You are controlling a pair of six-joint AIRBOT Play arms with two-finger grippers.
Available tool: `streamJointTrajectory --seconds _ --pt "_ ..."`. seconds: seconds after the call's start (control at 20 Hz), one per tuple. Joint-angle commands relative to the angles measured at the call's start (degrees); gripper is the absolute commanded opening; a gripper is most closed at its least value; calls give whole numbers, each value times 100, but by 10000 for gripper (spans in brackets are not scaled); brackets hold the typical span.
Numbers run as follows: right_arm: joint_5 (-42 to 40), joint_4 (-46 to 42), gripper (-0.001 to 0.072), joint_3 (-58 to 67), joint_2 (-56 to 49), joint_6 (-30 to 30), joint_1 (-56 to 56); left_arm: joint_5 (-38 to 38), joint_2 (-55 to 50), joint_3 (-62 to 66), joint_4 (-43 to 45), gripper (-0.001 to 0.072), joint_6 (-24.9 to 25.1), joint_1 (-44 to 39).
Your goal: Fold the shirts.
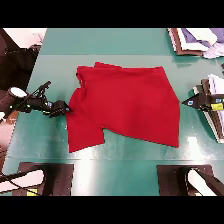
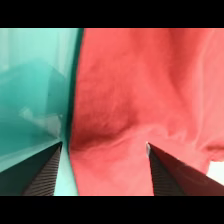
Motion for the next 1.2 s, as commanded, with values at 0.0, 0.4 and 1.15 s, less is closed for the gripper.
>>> streamJointTrajectory --seconds 0.0,0.4,1.15 --pt "-22 4 364 -7 63 9 -4 -24 -4 -31 -66 592 22 -4" --pt "83 -59 364 -7 63 68 -160 170 -2 -4 50 35 -2 -623" --pt "70 -1338 444 -2660 -527 503 -1349 -63 378 643 155 27 20 -629"
